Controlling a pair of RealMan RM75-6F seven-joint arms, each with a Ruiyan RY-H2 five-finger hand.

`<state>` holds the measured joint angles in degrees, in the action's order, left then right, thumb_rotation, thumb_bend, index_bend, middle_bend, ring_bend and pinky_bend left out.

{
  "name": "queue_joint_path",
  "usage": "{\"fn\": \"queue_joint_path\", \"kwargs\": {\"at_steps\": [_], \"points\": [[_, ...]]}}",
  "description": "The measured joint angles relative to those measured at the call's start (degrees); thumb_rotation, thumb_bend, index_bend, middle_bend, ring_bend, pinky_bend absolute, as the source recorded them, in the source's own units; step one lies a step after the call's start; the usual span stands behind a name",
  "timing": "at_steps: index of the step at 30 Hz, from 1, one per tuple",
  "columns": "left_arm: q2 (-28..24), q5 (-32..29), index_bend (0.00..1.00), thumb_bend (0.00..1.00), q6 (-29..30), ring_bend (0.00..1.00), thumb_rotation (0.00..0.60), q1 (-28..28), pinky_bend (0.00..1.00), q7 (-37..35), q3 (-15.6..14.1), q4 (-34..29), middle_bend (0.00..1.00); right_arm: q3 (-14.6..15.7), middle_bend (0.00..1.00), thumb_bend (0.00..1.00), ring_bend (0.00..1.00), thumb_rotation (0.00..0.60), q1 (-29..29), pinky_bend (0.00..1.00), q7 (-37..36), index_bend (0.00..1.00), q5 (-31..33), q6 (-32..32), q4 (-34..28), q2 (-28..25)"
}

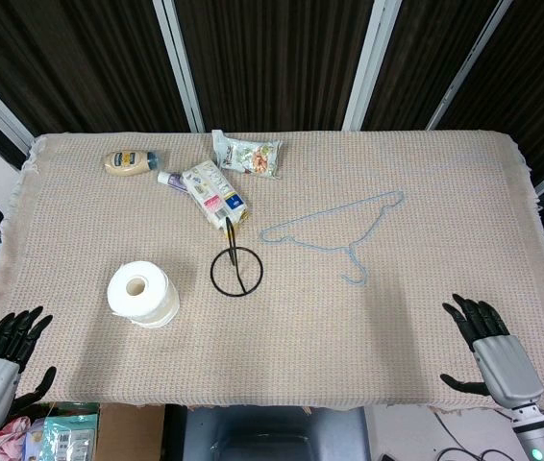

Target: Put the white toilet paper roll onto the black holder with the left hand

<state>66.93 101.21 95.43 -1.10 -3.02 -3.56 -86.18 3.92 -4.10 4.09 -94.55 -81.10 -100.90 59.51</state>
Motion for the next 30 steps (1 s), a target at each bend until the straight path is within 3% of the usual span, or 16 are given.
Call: {"fn": "queue_joint_path", "kwargs": {"at_steps": [6,9,15,20,30], "points": [[0.77,-0.18,0.0,0.37,0.11,0.0,0.6,-0.35,0.06,-1.93,0.36,-0.26,0.0,0.28,0.0,0.12,0.0,0.6,0.04,0.0,-0.6,0.0,-0.41,0.04,0.05,-0.35],[2.16,0.92,0.0,0.37,1.5,0.0,0.6,-0.98,0.05,-6.68,0.72,0.86,0.0,0.3,0.0,0.12,0.0,0.6,0.22,0.0,-1.59,0.0,-0.81,-0.74,0.0,-0.78],[5.25,0.72,0.0,0.37,1.44,0.0,0.6,-3.86,0.03,-27.14,1.41,4.38,0.0,0.08,0.0,0.12,0.0,0.6,0.56,0.0,-2.95,0.0,-1.03,-1.79,0.14,-1.28],[8.83,-2.03,0.0,0.36,-4.73,0.0,0.6,-8.81,0.03,-41.18,2.51,7.52,0.0,-0.11,0.0,0.12,0.0,0.6,0.44,0.0,-2.51,0.0,-0.64,-1.36,0.1,-1.08],[18.31,-9.36,0.0,0.35,-13.28,0.0,0.6,-14.73,0.0,-40.98,6.77,15.44,0.0,-0.56,0.0,0.12,0.0,0.6,0.34,0.0,-2.18,0.0,0.17,-1.18,-0.04,-0.97]]}}
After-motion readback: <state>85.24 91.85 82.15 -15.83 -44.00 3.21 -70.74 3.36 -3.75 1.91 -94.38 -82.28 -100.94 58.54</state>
